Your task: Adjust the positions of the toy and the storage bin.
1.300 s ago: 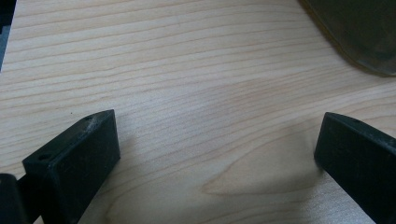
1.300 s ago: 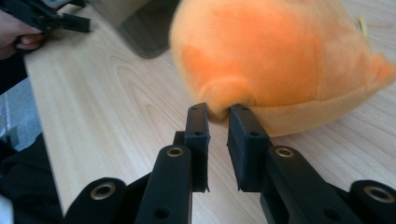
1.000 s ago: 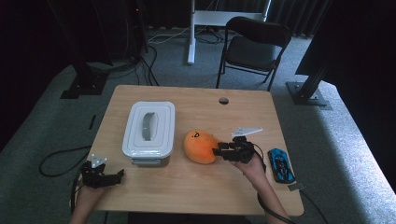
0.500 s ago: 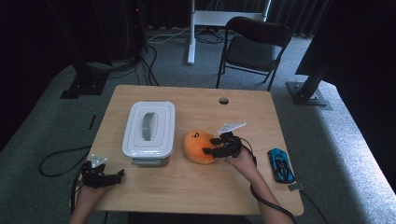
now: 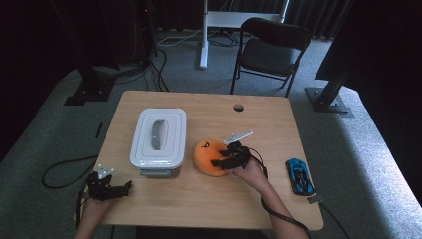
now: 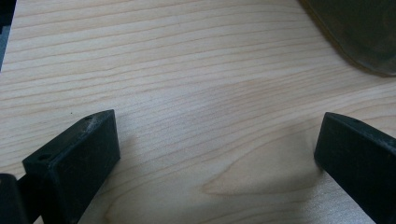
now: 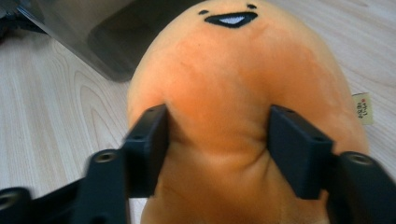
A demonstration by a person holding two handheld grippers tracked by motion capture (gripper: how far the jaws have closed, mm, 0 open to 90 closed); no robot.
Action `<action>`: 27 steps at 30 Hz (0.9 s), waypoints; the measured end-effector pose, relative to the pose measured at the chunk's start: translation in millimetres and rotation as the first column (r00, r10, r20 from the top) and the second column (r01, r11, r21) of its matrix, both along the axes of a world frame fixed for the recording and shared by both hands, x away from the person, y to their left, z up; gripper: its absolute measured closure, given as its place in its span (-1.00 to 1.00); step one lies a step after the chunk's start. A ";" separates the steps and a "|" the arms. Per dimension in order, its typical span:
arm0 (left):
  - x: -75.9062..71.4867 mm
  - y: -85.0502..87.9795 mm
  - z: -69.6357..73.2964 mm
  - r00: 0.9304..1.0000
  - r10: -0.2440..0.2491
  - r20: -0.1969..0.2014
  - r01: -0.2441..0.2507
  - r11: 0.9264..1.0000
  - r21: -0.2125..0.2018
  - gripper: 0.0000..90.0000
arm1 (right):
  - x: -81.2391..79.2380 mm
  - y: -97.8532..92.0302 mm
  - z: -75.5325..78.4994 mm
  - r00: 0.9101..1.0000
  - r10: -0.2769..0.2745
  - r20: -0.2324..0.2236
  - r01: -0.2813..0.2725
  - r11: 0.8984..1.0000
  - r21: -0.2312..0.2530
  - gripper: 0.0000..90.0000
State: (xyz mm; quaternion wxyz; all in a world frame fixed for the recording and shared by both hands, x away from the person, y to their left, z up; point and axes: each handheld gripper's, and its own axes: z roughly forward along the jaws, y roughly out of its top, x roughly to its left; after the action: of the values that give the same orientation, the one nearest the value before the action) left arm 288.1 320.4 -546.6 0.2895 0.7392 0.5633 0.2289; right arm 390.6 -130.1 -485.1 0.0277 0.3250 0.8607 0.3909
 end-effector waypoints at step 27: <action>0.0 0.0 0.0 1.000 0.000 0.000 0.000 1.000 0.000 -0.99 | -3.4 -37.6 41.7 0.986 -0.154 0.071 0.151 0.988 0.038 0.81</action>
State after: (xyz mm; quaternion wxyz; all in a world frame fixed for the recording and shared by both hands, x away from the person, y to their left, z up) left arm 288.1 320.3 -546.6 0.2895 0.7392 0.5633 0.2289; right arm 387.2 -167.7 -443.4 0.0840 0.3757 0.8251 0.4136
